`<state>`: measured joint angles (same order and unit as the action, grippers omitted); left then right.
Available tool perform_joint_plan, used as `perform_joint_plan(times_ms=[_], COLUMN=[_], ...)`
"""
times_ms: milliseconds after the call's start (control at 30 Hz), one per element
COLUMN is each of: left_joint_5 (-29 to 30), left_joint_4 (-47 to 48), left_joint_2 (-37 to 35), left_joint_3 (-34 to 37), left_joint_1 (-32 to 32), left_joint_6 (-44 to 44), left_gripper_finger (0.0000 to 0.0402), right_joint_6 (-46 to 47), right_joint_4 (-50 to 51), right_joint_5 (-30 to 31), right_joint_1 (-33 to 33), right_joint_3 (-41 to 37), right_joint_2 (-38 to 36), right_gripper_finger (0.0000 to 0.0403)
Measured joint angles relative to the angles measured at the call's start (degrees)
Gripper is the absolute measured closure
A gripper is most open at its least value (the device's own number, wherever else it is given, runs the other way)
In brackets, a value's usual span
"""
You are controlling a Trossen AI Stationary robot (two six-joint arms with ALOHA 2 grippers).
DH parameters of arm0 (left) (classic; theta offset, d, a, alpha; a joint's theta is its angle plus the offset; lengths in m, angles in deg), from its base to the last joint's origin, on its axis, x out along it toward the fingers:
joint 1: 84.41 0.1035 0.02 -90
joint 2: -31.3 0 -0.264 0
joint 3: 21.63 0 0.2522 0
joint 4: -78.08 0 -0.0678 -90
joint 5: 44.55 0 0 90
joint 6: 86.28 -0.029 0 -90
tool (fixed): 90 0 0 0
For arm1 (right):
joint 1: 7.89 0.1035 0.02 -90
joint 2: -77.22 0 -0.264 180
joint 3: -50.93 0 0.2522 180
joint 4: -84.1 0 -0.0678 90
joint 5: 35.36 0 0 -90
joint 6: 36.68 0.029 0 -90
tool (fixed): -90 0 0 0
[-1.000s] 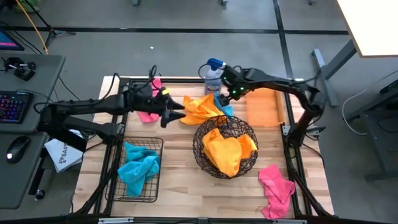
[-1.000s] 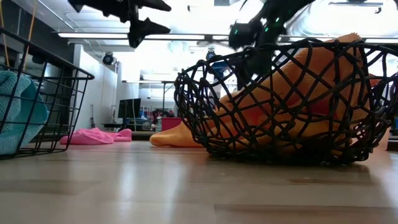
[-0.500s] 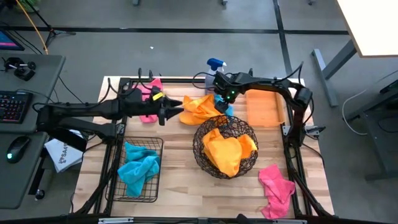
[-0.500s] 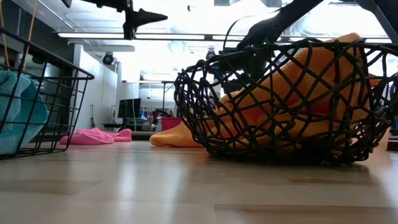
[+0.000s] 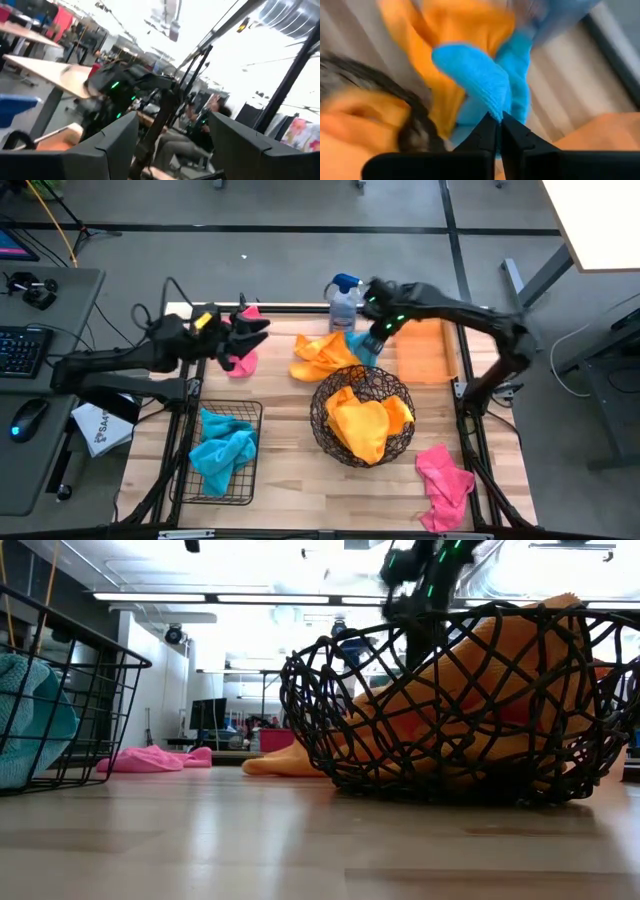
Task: Sort microfiber towel by color & place in baskets
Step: Put the blue microfiber cloth into the wire basket
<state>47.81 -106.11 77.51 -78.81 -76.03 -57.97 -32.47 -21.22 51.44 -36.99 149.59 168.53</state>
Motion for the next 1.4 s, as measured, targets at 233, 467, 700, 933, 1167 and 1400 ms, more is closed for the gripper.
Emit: perform_joint_plan(times_ms=[233, 467, 700, 933, 1167, 1400], left_joint_5=[0.55, -0.49, -11.96, -13.51, -10.78, -10.81], left_joint_4=[0.09, 1.47, 5.15, 13.26, 21.96, 25.21], left_joint_2=[-1.8, 2.43, 10.0, 14.06, 19.46, 26.23], left_joint_3=[0.0, -1.54, -8.25, -16.13, -25.91, -30.91], left_joint_1=[-0.11, -0.11, -1.63, -2.79, -4.71, -9.55], left_joint_6=[-3.92, -8.75, -12.15, -20.13, -25.69, -24.82], left_gripper_finger=[0.0172, 0.0172, 0.0171, 0.0171, 0.0157, 0.0126], right_joint_6=[11.77, 18.5, 22.67, 22.77, 20.82, 18.33], right_joint_4=[-4.79, -17.26, -29.19, -34.64, -35.57, -37.75], right_joint_5=[-1.41, -1.51, -0.86, -1.47, -1.58, -4.39], right_joint_1=[3.83, 15.57, 24.43, 30.26, 33.4, 33.4], right_joint_3=[6.61, 9.24, 9.22, 9.22, 9.22, 9.22], right_joint_2=[-12.35, -12.47, -8.32, -8.26, -8.52, -8.54], right_gripper_finger=[0.0401, 0.0402, 0.0402, 0.0403, 0.0403, 0.0403])
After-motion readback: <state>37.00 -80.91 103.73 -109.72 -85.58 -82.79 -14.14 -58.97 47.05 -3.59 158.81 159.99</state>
